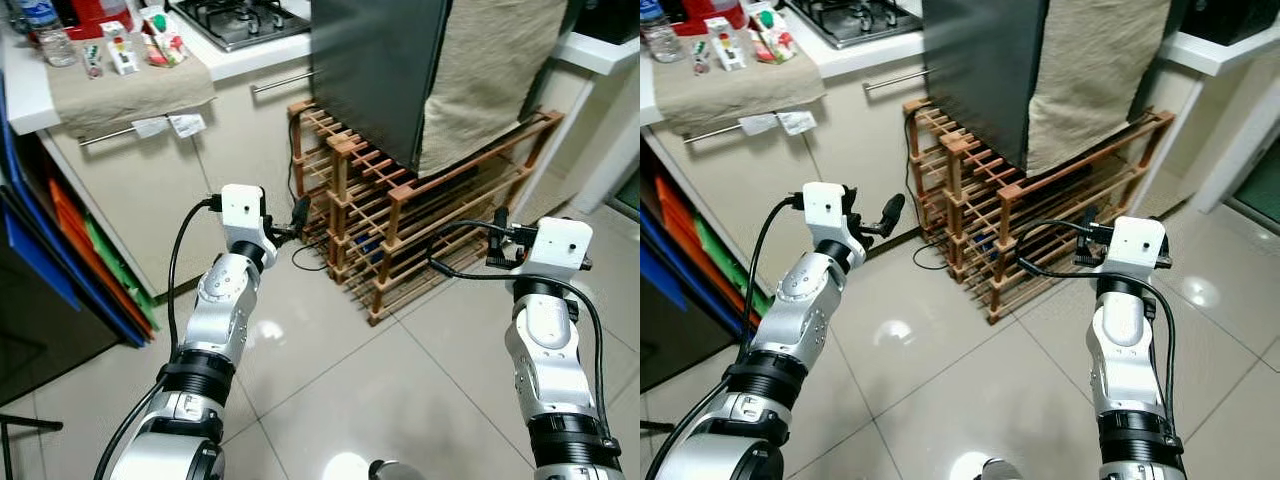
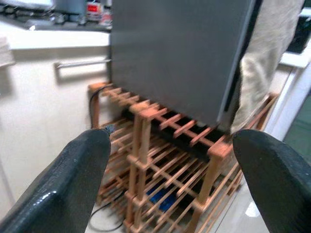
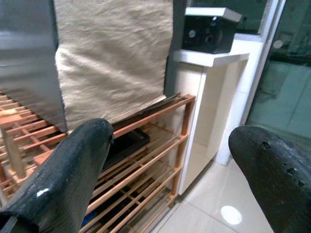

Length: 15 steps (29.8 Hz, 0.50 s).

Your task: Restocking fridge

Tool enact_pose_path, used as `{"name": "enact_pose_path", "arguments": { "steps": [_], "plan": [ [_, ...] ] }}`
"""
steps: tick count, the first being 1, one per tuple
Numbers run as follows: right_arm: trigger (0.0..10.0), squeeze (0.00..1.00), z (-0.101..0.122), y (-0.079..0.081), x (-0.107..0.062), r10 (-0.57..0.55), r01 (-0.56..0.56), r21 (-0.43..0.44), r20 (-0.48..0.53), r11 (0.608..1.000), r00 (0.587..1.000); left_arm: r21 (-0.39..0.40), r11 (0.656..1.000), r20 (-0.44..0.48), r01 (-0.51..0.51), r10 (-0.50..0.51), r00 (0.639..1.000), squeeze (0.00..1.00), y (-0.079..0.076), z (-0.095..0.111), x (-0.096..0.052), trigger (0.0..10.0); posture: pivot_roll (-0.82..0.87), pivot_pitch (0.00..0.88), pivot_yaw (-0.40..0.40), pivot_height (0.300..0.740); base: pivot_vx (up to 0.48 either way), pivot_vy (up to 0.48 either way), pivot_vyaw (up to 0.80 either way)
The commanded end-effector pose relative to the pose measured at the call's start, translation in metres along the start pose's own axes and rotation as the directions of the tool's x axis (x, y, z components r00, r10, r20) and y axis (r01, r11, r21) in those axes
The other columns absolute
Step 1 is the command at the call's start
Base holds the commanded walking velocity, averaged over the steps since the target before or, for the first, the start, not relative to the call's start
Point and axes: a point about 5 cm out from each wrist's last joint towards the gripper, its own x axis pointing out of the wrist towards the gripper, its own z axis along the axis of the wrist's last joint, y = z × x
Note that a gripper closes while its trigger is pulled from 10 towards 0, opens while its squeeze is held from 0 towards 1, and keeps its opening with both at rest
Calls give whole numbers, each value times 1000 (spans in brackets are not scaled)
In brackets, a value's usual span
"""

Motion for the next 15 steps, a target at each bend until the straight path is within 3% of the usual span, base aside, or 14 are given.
{"name": "enact_pose_path", "arguments": {
  "steps": [1,9,15],
  "plan": [
    [10000,0,8,-2,2,-3,4,-5,40,1000,999,7,1000,66,25,-25,997,0,-6,15,5,10000,-151,0,60,740,480,0,-681],
    [10000,0,13,-1,4,7,-7,1,58,1000,998,23,996,122,90,-92,988,0,-19,31,13,10000,-158,0,60,740,480,0,-686],
    [10000,0,13,-1,3,6,-6,-2,56,1000,998,10,996,121,87,-88,989,0,-19,32,13,10000,-159,0,62,740,480,0,-691]
  ]
}}
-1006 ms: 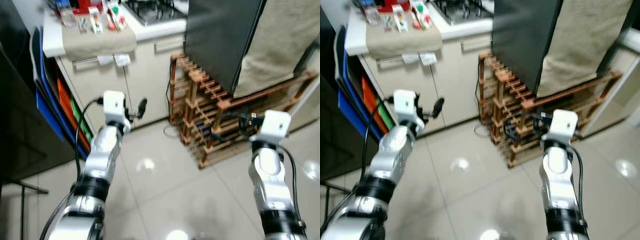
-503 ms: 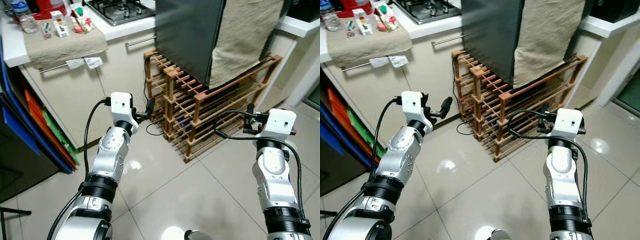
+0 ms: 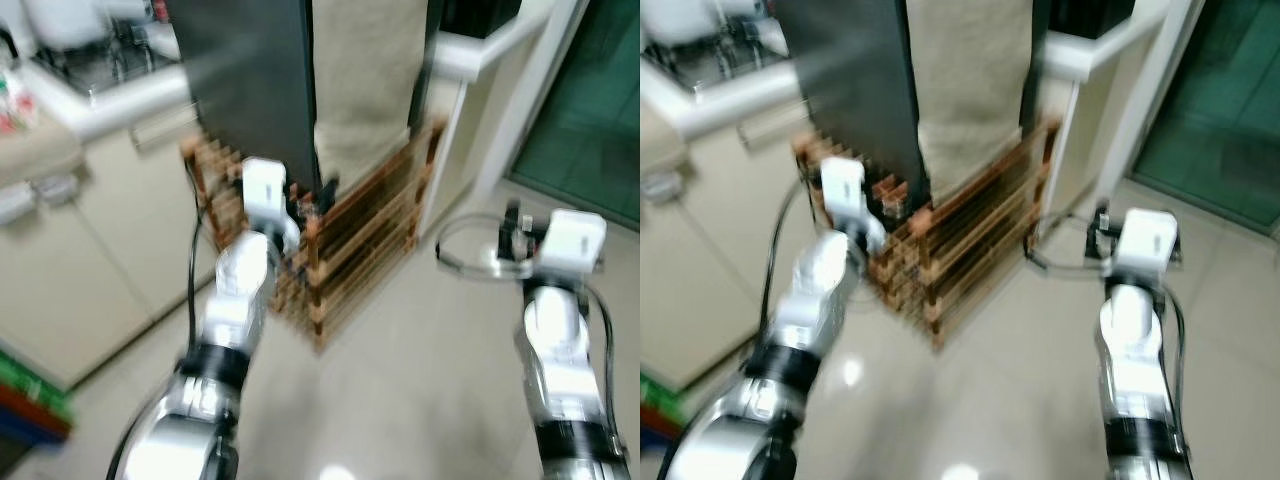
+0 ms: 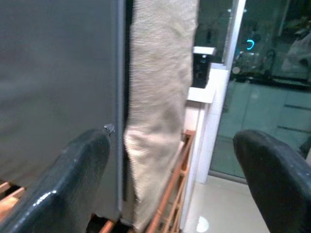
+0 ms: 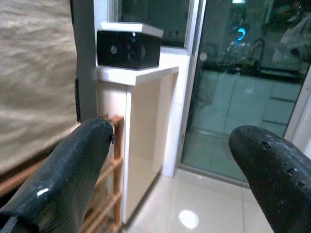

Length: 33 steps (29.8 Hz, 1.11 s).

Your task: Restocking fridge

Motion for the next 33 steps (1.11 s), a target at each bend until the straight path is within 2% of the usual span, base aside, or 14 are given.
{"name": "enact_pose_path", "arguments": {
  "steps": [1,5,11,18,23,26,29,30,33],
  "plan": [
    [10000,0,1,-6,0,-3,3,-18,9,1000,1000,-18,1000,-7,-4,4,1000,0,-2,0,1,10000,-159,0,62,740,480,0,-700],
    [10000,0,2,-5,-1,3,-3,-14,13,1000,1000,-42,999,-4,-32,32,999,0,2,1,1,10000,-156,0,62,740,321,353,0],
    [10000,0,3,-2,0,23,-23,-20,17,1000,1000,-34,993,-16,-113,113,994,0,13,1,0,10000,-155,0,61,740,0,0,0],
    [10000,0,4,-2,0,30,-30,-20,19,999,999,-41,992,8,-116,116,993,0,14,7,2,10000,-156,0,61,740,0,0,0],
    [10000,0,5,-2,1,24,-24,6,13,1000,1000,-38,993,2,-114,114,993,0,11,11,11,10000,-155,0,56,740,0,0,0],
    [10000,0,7,-1,3,27,-27,27,10,999,1000,-3,992,-15,-123,123,992,0,6,14,25,10000,-152,0,55,740,0,0,0],
    [10000,0,11,0,4,35,-35,35,17,999,999,60,980,0,-191,192,981,0,8,28,42,10000,-161,0,61,740,0,0,0],
    [10000,0,11,0,4,35,-35,35,17,999,999,60,980,0,-191,192,981,0,8,28,42,10000,-161,0,61,740,0,0,0],
    [10000,0,14,2,2,59,-60,42,22,997,998,52,975,33,-216,215,976,0,11,44,51,10000,-175,0,79,740,0,0,0]
  ]
}}
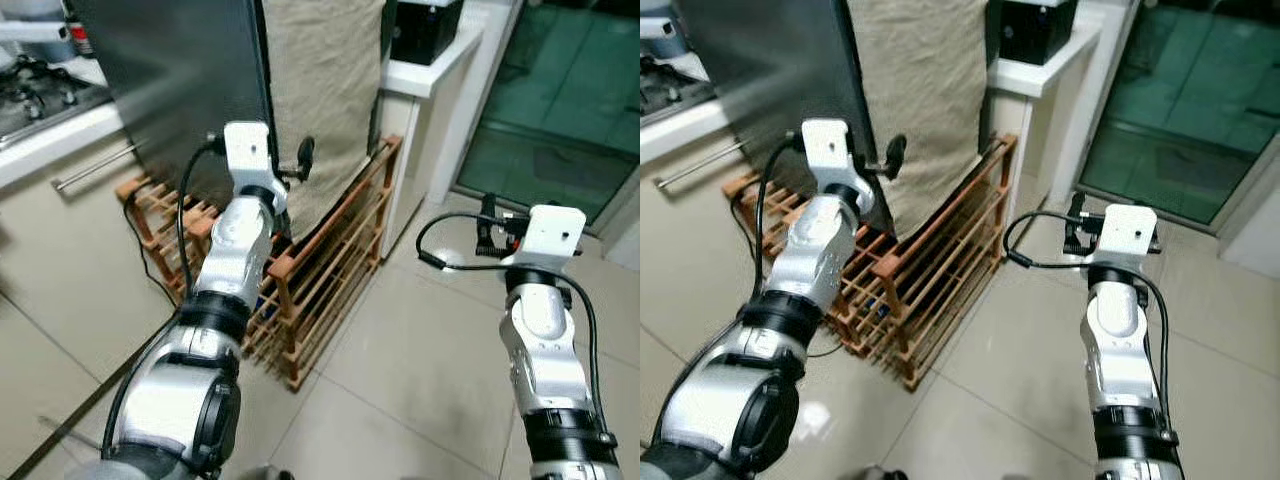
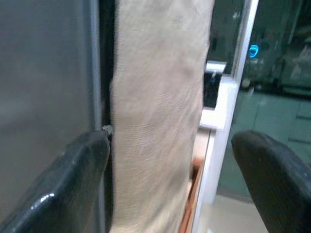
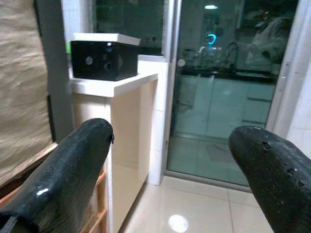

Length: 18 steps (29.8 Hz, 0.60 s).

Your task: Restocking fridge

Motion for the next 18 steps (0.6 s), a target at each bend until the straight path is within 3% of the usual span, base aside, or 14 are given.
{"name": "enact_pose_path", "arguments": {
  "steps": [1,2,4,5,6,9,11,13,18],
  "plan": [
    [10000,0,10,1,-2,24,-24,1,26,1000,999,22,1000,18,-18,18,1000,0,14,3,-3,10000,-171,0,82,740,0,0,0],
    [10000,0,10,1,-2,24,-24,1,26,1000,999,22,1000,18,-18,18,1000,0,14,3,-3,10000,-171,0,82,740,0,0,0],
    [10000,0,18,-2,-15,15,-15,6,46,1000,999,10,1000,32,13,-13,999,0,29,-4,-25,10000,-162,0,78,740,0,0,0],
    [10000,0,18,-2,-15,15,-15,6,46,1000,999,10,1000,32,13,-13,999,0,29,-4,-25,10000,-162,0,78,740,0,0,0],
    [10000,0,22,-1,-25,23,-23,0,57,1000,998,0,1000,38,10,-10,999,0,37,-7,-43,10000,-154,0,69,740,0,0,0],
    [10000,0,22,3,-34,57,-56,-20,59,998,997,-42,999,24,-3,4,1000,0,36,-12,-62,10000,-145,0,53,740,0,0,0],
    [10000,0,20,4,-33,62,-61,-19,52,998,997,-52,999,34,1,1,999,0,31,-12,-63,10000,-139,0,46,740,0,0,0],
    [10000,0,16,6,-26,71,-71,-11,32,997,997,-50,999,35,10,-8,999,0,15,-16,-61,10000,-130,0,29,740,0,0,0],
    [10000,0,22,9,-12,91,-90,-18,41,996,995,-32,999,76,30,-28,997,0,9,-6,-53,10000,-125,0,24,740,0,0,0]
  ]
}}
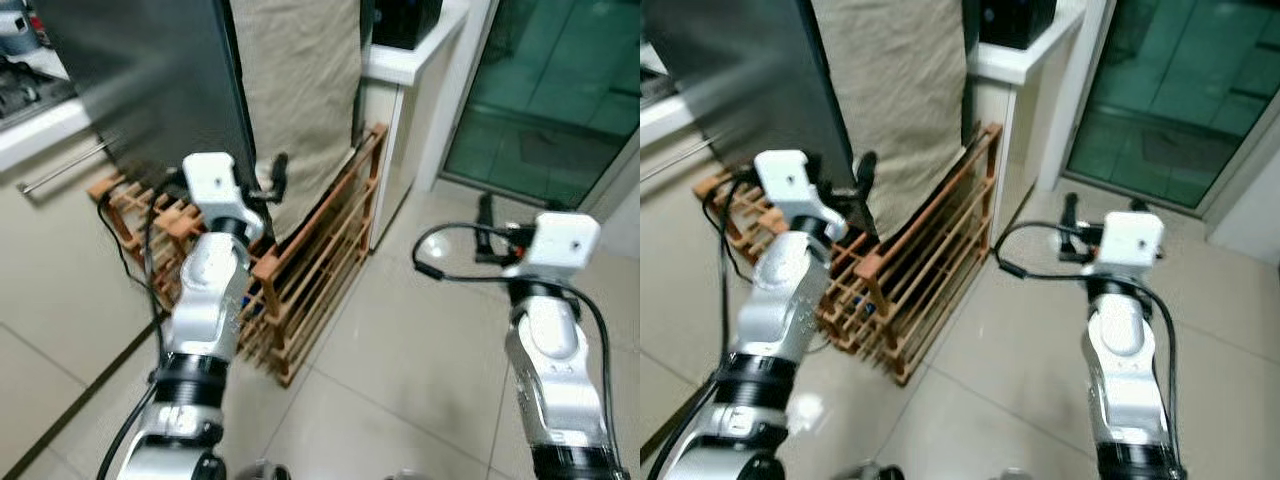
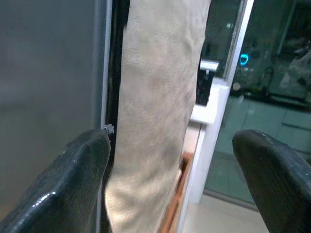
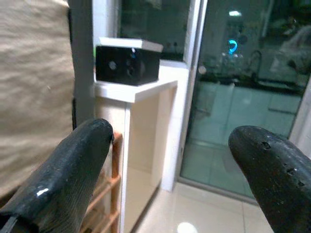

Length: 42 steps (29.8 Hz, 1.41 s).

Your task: Restocking fridge

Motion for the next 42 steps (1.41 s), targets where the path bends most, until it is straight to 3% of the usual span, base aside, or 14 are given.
{"name": "enact_pose_path", "arguments": {
  "steps": [1,4,6,8,9,10,12,15,17,20,23,32,38,42],
  "plan": [
    [10000,0,8,-2,6,10,-9,-50,33,999,999,4,1000,86,-12,11,996,0,2,20,4,10000,-125,0,31,740,0,0,0],
    [10000,0,46,-3,14,-5,24,-87,214,996,977,6,999,228,-40,38,973,0,4,54,4,10000,-130,0,34,740,0,0,0],
    [10000,0,80,-6,19,-22,59,-97,345,994,938,22,995,353,-92,78,932,0,7,87,5,10000,-133,0,33,740,0,0,0],
    [10000,0,99,-8,21,-29,77,-100,414,992,910,32,996,401,-79,59,914,0,1,103,9,10000,-132,0,29,740,0,0,0],
    [10000,0,105,-8,22,-33,84,-98,436,992,899,37,998,405,-51,32,914,0,-4,107,12,10000,-131,0,28,740,0,0,0],
    [10000,0,112,-9,24,-35,83,-87,449,993,893,143,988,436,-65,-4,900,0,-13,114,12,10000,-130,0,28,740,0,0,0],
    [10000,0,118,-9,25,-36,83,-81,467,993,884,161,987,440,-21,-53,897,0,-20,117,13,10000,-131,0,31,740,0,0,0],
    [10000,0,128,-6,28,-35,83,-75,501,994,865,94,994,437,61,-96,895,0,-28,118,15,10000,-136,0,41,740,255,0,0],
    [10000,0,134,-2,30,-40,84,-61,517,995,855,31,999,436,14,-26,900,0,-22,120,20,10000,-142,0,48,740,465,0,0],
    [10000,0,135,5,31,-19,62,-65,518,996,855,-71,997,420,-38,65,905,0,-14,121,25,10000,-137,0,44,740,480,0,0],
    [10000,0,131,7,32,-8,50,-70,503,996,864,-98,993,401,-65,99,911,0,-9,121,26,10000,-135,0,39,740,470,0,0],
    [10000,0,115,11,36,21,18,-86,440,996,898,-42,998,360,-53,65,931,0,-11,111,29,10000,-126,0,33,740,477,0,0],
    [10000,0,97,10,36,15,1,-45,364,999,931,-59,995,357,-75,91,930,0,-3,108,25,10000,-123,0,42,740,0,0,0],
    [10000,0,91,9,31,8,0,-25,342,1000,940,-115,993,431,16,35,902,0,7,128,12,10000,-125,0,47,740,0,0,0]
  ]
}}
